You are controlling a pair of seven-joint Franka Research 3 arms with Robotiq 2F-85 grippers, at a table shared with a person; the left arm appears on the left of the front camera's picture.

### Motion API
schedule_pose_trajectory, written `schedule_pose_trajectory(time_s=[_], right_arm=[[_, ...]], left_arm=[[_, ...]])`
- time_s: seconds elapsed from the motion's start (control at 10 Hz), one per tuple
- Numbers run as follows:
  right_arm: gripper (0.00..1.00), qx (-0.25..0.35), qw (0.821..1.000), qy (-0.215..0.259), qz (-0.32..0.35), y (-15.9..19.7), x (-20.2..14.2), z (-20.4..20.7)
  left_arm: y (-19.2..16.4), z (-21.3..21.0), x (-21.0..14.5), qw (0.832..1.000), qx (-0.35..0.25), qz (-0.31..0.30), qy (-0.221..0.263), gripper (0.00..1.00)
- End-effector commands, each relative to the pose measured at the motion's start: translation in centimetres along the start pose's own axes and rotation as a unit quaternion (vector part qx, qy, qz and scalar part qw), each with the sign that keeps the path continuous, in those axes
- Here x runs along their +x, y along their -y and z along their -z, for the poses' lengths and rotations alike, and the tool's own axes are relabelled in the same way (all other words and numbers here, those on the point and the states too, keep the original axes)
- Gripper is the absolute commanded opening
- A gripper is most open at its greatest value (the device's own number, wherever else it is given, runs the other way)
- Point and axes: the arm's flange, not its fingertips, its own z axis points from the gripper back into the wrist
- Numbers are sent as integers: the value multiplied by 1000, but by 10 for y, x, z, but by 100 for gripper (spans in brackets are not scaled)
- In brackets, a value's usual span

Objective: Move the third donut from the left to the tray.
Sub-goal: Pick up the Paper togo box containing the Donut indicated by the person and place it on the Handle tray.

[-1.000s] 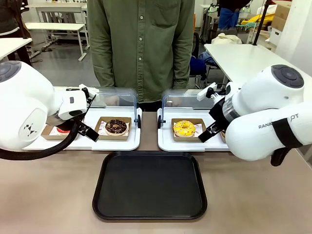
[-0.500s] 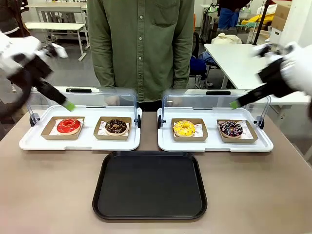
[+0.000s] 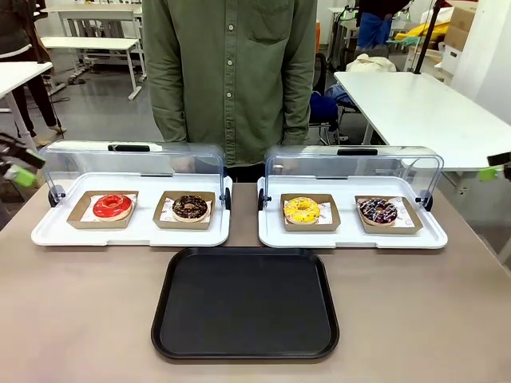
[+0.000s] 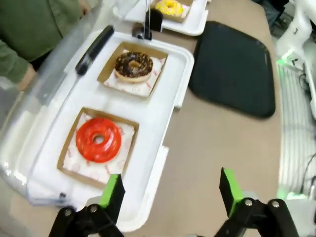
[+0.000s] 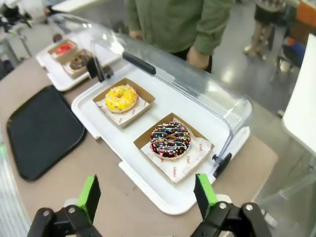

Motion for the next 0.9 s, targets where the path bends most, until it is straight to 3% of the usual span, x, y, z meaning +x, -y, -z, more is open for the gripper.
schedule_pose_trajectory(time_s=[0.0, 0.3, 0.6, 0.8], right_arm=[[100, 52, 998, 40, -11, 27, -14, -4], [100, 70, 995, 69, 1, 43, -36, -12], [100, 66, 994, 90, -2, 47, -40, -23], [100, 61, 994, 93, 3, 49, -41, -29]], left_arm=[[-32, -11, -44, 996, -17, 43, 82, 100], [-26, -42, -94, 985, 16, 22, 169, 100], [-18, -52, -101, 976, 51, -3, 210, 100], [-21, -59, -102, 975, 56, -6, 214, 100]])
